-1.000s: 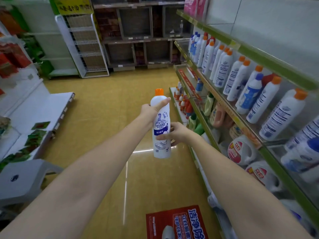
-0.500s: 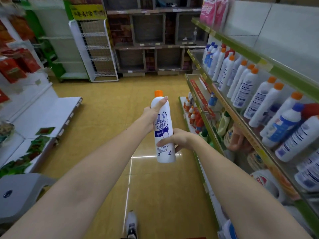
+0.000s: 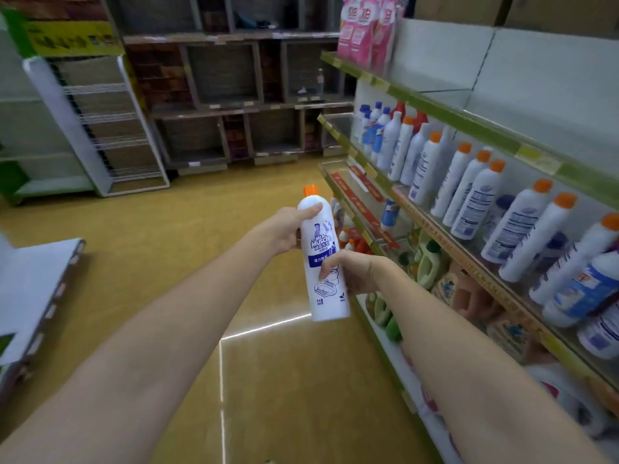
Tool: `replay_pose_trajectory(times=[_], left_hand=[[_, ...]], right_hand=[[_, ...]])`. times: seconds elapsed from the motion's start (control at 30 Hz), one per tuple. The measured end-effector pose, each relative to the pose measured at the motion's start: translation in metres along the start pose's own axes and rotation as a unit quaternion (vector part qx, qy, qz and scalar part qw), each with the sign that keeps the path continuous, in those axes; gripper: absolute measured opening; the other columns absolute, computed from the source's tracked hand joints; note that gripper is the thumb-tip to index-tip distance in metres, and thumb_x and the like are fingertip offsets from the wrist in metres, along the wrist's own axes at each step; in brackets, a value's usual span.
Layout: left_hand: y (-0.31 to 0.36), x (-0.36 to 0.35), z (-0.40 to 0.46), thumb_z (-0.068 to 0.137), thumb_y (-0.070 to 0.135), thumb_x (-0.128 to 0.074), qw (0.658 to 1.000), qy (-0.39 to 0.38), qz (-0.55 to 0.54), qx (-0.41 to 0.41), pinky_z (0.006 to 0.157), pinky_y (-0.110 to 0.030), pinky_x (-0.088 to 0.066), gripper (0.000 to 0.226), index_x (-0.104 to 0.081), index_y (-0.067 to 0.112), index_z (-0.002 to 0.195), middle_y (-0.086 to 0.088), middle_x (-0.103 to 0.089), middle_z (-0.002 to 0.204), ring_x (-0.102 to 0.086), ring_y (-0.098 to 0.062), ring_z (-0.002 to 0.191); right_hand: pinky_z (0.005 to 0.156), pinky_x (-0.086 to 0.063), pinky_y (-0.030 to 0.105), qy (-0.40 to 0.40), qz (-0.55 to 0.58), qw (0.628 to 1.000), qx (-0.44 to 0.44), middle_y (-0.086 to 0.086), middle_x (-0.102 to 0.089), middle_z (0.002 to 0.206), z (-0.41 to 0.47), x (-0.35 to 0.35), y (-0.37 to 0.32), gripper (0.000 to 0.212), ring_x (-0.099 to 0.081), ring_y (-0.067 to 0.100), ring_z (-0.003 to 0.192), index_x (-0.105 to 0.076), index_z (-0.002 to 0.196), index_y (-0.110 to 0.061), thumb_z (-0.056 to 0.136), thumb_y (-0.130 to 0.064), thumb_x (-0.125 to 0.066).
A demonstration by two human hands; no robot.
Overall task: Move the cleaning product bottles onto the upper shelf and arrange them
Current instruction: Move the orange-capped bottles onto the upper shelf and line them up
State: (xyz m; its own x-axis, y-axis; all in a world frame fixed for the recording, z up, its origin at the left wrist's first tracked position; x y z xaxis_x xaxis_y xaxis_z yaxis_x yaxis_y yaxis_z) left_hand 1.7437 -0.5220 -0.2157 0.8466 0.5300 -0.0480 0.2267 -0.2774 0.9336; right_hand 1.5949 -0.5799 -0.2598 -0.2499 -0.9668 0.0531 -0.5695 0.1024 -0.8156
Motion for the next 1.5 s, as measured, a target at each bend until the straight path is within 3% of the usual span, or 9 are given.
replay_pose_trajectory(times=[0.17, 0.33, 0.47, 0.6, 0.67, 0.97, 1.13, 1.27, 1.5], left_hand=[[0.032, 0.008, 0.058, 0.086, 0.034, -0.077, 0.999, -0.008, -0.025, -0.022, 0.083, -0.047, -0.059, 0.053, -0.056, 0.000, 0.121, -0.016, -0.074, 0.103, -0.072, -0.031, 0.094], [0.071, -0.022, 0.101, 0.076, 0.026, -0.086, 0.992, -0.084, -0.084, -0.050, 0.080, -0.049, -0.060, 0.063, -0.056, 0.005, 0.128, -0.017, -0.074, 0.108, -0.073, -0.035, 0.097], [0.109, -0.061, 0.137, 0.062, 0.026, -0.089, 0.979, -0.150, -0.097, -0.097, 0.079, -0.047, -0.060, 0.073, -0.061, 0.011, 0.128, -0.017, -0.073, 0.112, -0.072, -0.035, 0.098], [0.152, -0.102, 0.176, 0.064, 0.023, -0.089, 0.970, -0.199, -0.080, -0.119, 0.077, -0.046, -0.061, 0.057, -0.066, 0.013, 0.116, -0.013, -0.076, 0.103, -0.074, -0.031, 0.092], [0.173, -0.123, 0.191, 0.072, 0.019, -0.086, 0.967, -0.213, -0.070, -0.120, 0.070, -0.041, -0.061, 0.044, -0.067, 0.011, 0.112, -0.012, -0.077, 0.097, -0.074, -0.029, 0.085], [0.267, -0.198, 0.224, 0.076, 0.016, -0.085, 0.946, -0.262, -0.086, -0.168, 0.066, -0.038, -0.060, 0.046, -0.066, 0.002, 0.116, -0.015, -0.075, 0.089, -0.072, -0.028, 0.072], [0.296, -0.241, 0.229, 0.076, 0.018, -0.086, 0.929, -0.308, -0.115, -0.168, 0.073, -0.043, -0.061, 0.047, -0.065, 0.003, 0.115, -0.016, -0.074, 0.090, -0.070, -0.030, 0.073], [0.315, -0.271, 0.233, 0.075, 0.020, -0.087, 0.921, -0.332, -0.117, -0.165, 0.065, -0.039, -0.061, 0.044, -0.065, 0.005, 0.110, -0.014, -0.075, 0.084, -0.072, -0.028, 0.070], [0.339, -0.306, 0.262, 0.071, 0.029, -0.089, 0.899, -0.391, -0.102, -0.172, 0.068, -0.040, -0.060, 0.065, -0.061, 0.001, 0.123, -0.016, -0.075, 0.094, -0.073, -0.030, 0.077]], right_hand=[[0.091, -0.059, 0.046, 0.073, 0.017, 0.997, 0.006, 0.010, -0.075, 0.114, 0.036, 0.021, -0.036, 0.061, -0.071, 0.032, 0.108, -0.059, 0.128, -0.015, 0.069, -0.017, -0.076], [0.075, -0.058, 0.037, 0.159, 0.050, 0.985, 0.044, 0.010, -0.074, 0.111, 0.047, 0.062, -0.059, 0.045, -0.070, 0.028, 0.099, -0.062, 0.123, -0.013, 0.080, -0.005, -0.075], [0.100, -0.051, 0.060, 0.222, 0.081, 0.966, 0.104, 0.010, -0.075, 0.114, 0.057, 0.118, -0.076, 0.064, -0.069, 0.036, 0.109, -0.068, 0.120, -0.014, 0.059, -0.012, -0.086], [0.088, -0.055, 0.045, 0.287, 0.106, 0.942, 0.136, 0.008, -0.075, 0.111, 0.048, 0.173, -0.101, 0.056, -0.068, 0.031, 0.106, -0.066, 0.120, -0.014, 0.067, -0.003, -0.081], [0.092, -0.055, 0.048, 0.308, 0.119, 0.933, 0.140, 0.007, -0.075, 0.111, 0.046, 0.200, -0.112, 0.062, -0.067, 0.032, 0.108, -0.067, 0.120, -0.015, 0.061, -0.007, -0.084], [0.102, -0.052, 0.051, 0.395, 0.117, 0.883, 0.226, 0.012, -0.075, 0.112, 0.011, 0.294, -0.170, 0.057, -0.067, 0.035, 0.111, -0.067, 0.119, -0.006, 0.064, 0.005, -0.077], [0.093, -0.056, 0.046, 0.461, 0.111, 0.847, 0.242, 0.011, -0.077, 0.104, -0.022, 0.325, -0.183, 0.059, -0.071, 0.034, 0.103, -0.071, 0.109, -0.008, 0.050, -0.003, -0.077], [0.091, -0.057, 0.048, 0.523, 0.135, 0.807, 0.238, 0.017, -0.076, 0.101, -0.040, 0.348, -0.186, 0.064, -0.072, 0.036, 0.098, -0.073, 0.104, -0.005, 0.041, -0.008, -0.078], [0.089, -0.060, 0.046, 0.581, 0.159, 0.759, 0.249, 0.011, -0.078, 0.095, -0.045, 0.386, -0.197, 0.056, -0.073, 0.033, 0.094, -0.073, 0.103, -0.007, 0.047, -0.005, -0.077]])
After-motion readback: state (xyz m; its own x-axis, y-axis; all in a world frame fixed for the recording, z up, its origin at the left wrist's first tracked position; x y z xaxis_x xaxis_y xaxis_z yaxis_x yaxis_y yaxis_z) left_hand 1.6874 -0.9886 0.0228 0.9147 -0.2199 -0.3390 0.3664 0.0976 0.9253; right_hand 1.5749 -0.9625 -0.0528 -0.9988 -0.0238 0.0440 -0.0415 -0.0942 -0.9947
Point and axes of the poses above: each hand's wrist, its own z-axis towards the middle knuckle, its own x-axis out of the back of the hand, y = z × x, the point moved 3 cm from there along z, towards the middle knuckle
